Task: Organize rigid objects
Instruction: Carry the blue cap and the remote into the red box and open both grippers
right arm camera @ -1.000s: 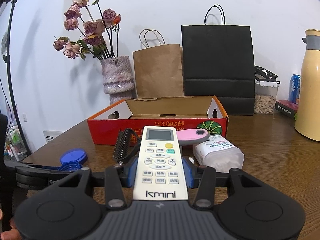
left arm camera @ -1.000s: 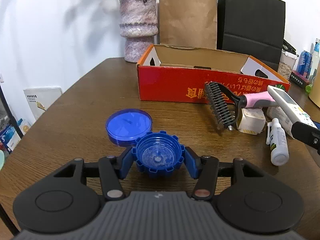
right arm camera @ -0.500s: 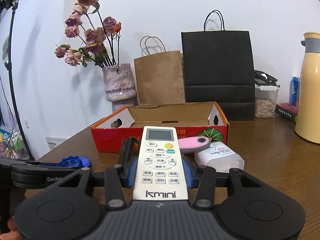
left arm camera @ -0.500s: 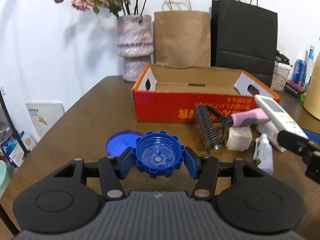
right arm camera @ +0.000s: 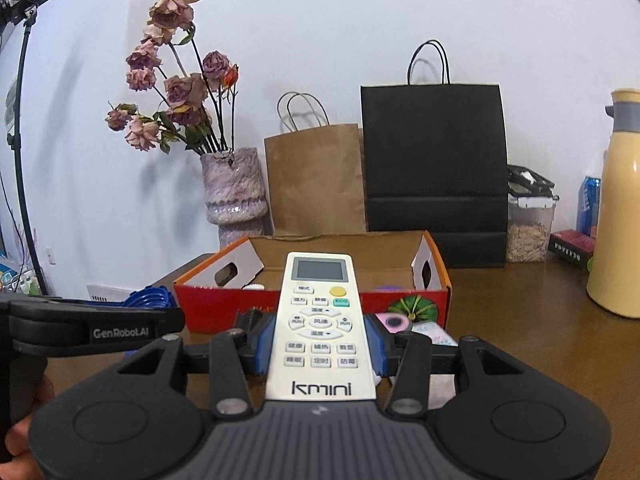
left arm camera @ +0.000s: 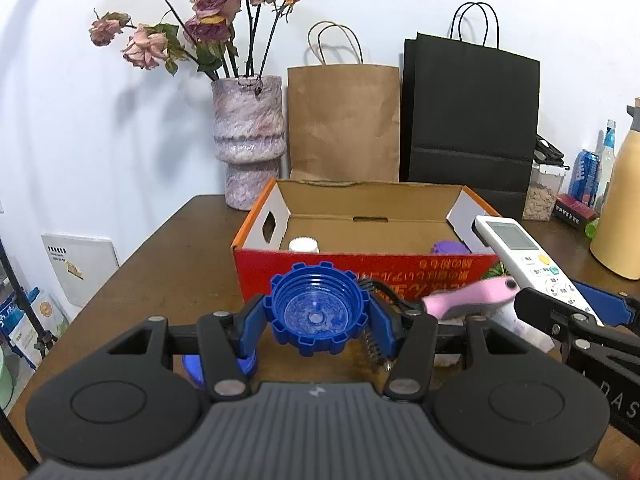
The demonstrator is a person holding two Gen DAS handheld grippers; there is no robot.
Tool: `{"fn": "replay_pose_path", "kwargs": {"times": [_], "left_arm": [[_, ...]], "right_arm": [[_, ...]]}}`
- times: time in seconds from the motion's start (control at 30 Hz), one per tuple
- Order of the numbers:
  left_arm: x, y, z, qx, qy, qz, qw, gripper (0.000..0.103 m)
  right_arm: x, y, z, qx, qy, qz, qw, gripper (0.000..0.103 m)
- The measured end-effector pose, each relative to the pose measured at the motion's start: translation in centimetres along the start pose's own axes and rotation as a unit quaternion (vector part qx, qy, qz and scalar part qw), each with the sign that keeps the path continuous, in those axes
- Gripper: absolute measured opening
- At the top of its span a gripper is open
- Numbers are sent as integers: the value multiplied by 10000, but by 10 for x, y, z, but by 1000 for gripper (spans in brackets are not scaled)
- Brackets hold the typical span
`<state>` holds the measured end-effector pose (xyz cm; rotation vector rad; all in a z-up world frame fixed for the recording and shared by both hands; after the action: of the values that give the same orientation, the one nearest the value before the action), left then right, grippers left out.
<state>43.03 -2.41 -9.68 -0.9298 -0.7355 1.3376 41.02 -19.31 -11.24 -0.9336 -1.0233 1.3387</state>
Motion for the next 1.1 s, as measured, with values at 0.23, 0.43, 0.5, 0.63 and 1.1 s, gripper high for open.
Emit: {"fn": "replay_pose_path", "kwargs": {"times": [0.23,0.43,0.5,0.63,1.1], "left_arm": [[-1,-16,-13,-112,-48,114,9999,56],[0,-28,-26,-202,-58,200,9996,56],[2,-32,-31,-213,-84,228,9995,56],[4,-39,-41,-236,-86,282,9993,56],[11,-57,-84,-153,-110,334,9993,56]], "right_arm": [[0,-17,-10,-199,82,106,9997,45],[-1,-31,-25,-322,110,63,9994,45],[-1,-35,-30,-355,123,48,9993,45],[1,-41,-43,-402,137,70,9991,45],[4,-57,-88,-373,143,178,9990,45]]}}
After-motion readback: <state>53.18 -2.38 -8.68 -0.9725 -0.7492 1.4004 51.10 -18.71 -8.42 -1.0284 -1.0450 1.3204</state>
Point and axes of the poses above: each gripper's, at about its wrist camera, not at the fingertips, and z roughly against the way its jaws point, x to its left, y to its underside, the point moved 9 cm from there along -z, roughly the way its jaws point, and after that the axes turned 10 degrees about y, right-handed, at the moved point
